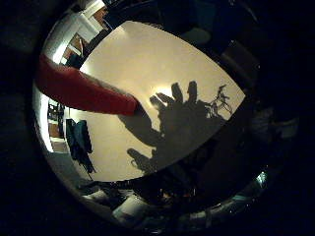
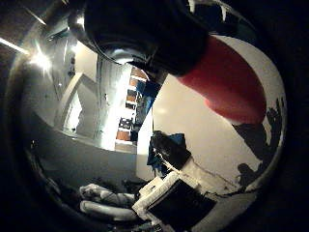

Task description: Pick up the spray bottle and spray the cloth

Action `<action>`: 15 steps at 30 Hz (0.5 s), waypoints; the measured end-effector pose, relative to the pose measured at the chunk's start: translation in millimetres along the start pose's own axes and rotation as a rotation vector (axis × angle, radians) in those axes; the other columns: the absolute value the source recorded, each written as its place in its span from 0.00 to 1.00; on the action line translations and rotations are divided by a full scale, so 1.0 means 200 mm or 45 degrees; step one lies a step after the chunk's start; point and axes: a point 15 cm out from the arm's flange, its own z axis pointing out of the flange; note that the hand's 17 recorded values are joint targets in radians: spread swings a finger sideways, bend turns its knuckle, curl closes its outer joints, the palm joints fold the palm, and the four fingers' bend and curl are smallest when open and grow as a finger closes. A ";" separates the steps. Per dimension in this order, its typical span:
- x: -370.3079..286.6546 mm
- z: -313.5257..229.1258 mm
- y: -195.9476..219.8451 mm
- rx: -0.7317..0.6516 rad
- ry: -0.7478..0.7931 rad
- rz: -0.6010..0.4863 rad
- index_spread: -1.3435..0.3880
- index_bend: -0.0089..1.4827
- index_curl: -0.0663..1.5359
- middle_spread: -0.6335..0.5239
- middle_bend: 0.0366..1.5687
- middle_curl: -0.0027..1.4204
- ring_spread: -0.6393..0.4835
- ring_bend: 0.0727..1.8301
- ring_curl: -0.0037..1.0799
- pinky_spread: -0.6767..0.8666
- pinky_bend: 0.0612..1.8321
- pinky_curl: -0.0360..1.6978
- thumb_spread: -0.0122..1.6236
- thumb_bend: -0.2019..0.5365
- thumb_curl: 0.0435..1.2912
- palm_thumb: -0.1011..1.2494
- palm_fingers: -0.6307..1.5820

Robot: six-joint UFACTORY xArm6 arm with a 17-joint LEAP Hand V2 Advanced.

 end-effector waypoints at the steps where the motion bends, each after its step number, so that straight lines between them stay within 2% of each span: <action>1: -0.02 0.02 -0.01 0.000 -0.018 -0.002 0.70 0.11 0.23 0.63 0.21 0.27 0.74 0.22 0.23 0.69 0.16 0.17 0.66 0.24 0.21 0.46 0.41; 5: -0.09 0.19 0.07 -0.040 -0.107 0.041 0.69 0.12 0.23 0.58 0.23 0.28 0.66 0.29 0.26 0.66 0.15 0.17 0.66 0.24 0.21 0.45 0.48; 8: -0.18 0.32 0.11 -0.048 -0.201 0.076 0.63 0.17 0.26 0.44 0.34 0.34 0.47 0.41 0.32 0.56 0.14 0.15 0.65 0.25 0.22 0.48 0.65; 9: -0.21 0.36 0.11 -0.042 -0.233 0.083 0.62 0.18 0.27 0.42 0.36 0.35 0.45 0.43 0.34 0.53 0.16 0.15 0.65 0.25 0.22 0.49 0.68; 10: -0.25 0.41 0.12 -0.030 -0.279 0.093 0.59 0.20 0.29 0.39 0.40 0.38 0.40 0.48 0.38 0.44 0.23 0.17 0.65 0.26 0.22 0.52 0.79; 11: -0.29 0.45 0.12 -0.017 -0.323 0.109 0.58 0.25 0.33 0.36 0.44 0.41 0.37 0.51 0.41 0.38 0.29 0.20 0.65 0.26 0.23 0.54 0.83; 13: -0.36 0.53 0.12 0.015 -0.410 0.135 0.56 0.37 0.39 0.35 0.52 0.47 0.36 0.56 0.47 0.30 0.42 0.25 0.64 0.26 0.24 0.59 0.87; 15: -0.43 0.62 0.12 0.033 -0.499 0.163 0.56 0.47 0.44 0.35 0.59 0.50 0.36 0.60 0.50 0.28 0.51 0.29 0.63 0.26 0.25 0.62 0.87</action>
